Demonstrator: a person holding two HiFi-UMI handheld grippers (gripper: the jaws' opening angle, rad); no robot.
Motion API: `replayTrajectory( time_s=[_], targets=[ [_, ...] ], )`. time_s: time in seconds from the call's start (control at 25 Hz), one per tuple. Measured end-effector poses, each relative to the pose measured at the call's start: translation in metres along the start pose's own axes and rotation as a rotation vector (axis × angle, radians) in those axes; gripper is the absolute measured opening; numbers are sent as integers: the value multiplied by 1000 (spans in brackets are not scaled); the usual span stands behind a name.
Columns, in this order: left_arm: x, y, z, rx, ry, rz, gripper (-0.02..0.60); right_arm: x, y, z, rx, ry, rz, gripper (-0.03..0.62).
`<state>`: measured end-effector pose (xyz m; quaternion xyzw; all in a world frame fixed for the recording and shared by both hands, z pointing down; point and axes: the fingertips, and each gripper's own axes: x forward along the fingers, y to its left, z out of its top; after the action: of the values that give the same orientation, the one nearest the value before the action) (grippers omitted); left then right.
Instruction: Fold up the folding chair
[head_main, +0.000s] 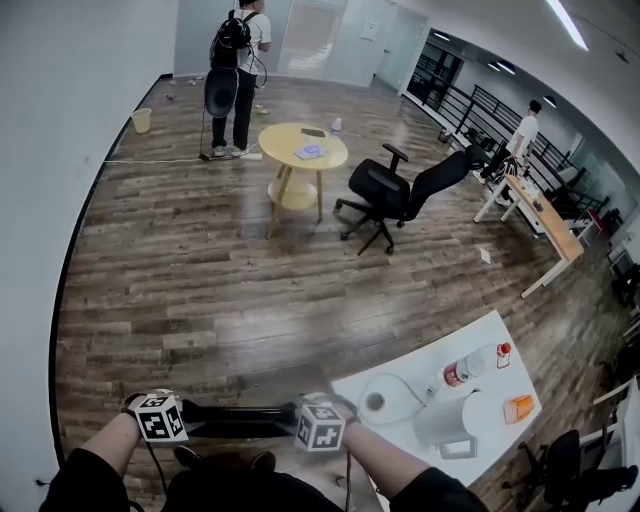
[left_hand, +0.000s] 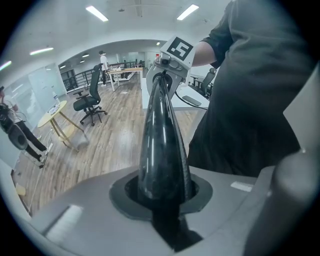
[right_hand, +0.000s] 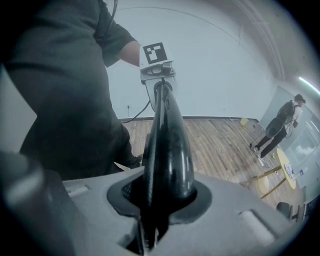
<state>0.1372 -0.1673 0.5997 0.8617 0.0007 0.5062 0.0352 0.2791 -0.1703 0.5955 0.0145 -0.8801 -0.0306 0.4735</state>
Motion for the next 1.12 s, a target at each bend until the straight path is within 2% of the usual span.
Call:
replayTrajectory(
  time_s=[0.28, 0.56, 1.12],
  targets=[
    [-2, -1, 0, 14, -7, -10, 72, -2, 1, 1, 4, 5, 38, 63],
    [-2, -4, 2, 33, -3, 12, 56, -3, 3, 1, 3, 3, 58, 55],
    [-23, 15, -6, 14, 38, -18, 49, 2, -18, 17, -2, 53, 98, 49]
  ],
)
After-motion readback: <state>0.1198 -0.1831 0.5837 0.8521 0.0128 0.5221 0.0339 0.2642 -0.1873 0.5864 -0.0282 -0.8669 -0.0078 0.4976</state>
